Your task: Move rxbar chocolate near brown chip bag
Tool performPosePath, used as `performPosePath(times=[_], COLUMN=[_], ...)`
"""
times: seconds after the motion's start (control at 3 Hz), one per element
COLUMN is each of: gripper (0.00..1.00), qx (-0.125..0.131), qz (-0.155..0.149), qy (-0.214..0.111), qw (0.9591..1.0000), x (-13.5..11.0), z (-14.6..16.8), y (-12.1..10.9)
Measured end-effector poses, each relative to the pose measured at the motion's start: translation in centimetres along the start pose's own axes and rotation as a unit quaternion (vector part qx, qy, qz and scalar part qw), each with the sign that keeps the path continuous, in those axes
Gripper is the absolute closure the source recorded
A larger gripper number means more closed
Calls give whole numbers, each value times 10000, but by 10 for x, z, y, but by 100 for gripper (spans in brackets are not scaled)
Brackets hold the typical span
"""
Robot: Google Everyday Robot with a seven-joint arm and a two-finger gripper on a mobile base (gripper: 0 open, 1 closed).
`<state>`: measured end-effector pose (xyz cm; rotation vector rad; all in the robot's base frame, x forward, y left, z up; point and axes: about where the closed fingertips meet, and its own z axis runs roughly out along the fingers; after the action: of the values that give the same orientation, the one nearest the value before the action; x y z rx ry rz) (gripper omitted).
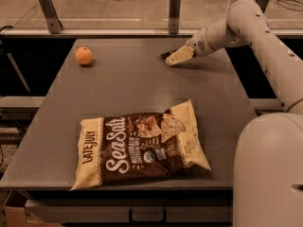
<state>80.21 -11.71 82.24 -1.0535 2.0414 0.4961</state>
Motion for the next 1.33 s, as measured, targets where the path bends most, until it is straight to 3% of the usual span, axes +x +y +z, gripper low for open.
performPosePath(times=[0.67, 1.0, 1.33], gripper=[93, 100, 100], qx=[-1, -2, -73], qz=[0, -1, -381], qy=[0, -1, -1], qw=[10000, 10000, 9992], x=[-7, -8, -32], z=[-6, -7, -33], y=[0, 0, 22])
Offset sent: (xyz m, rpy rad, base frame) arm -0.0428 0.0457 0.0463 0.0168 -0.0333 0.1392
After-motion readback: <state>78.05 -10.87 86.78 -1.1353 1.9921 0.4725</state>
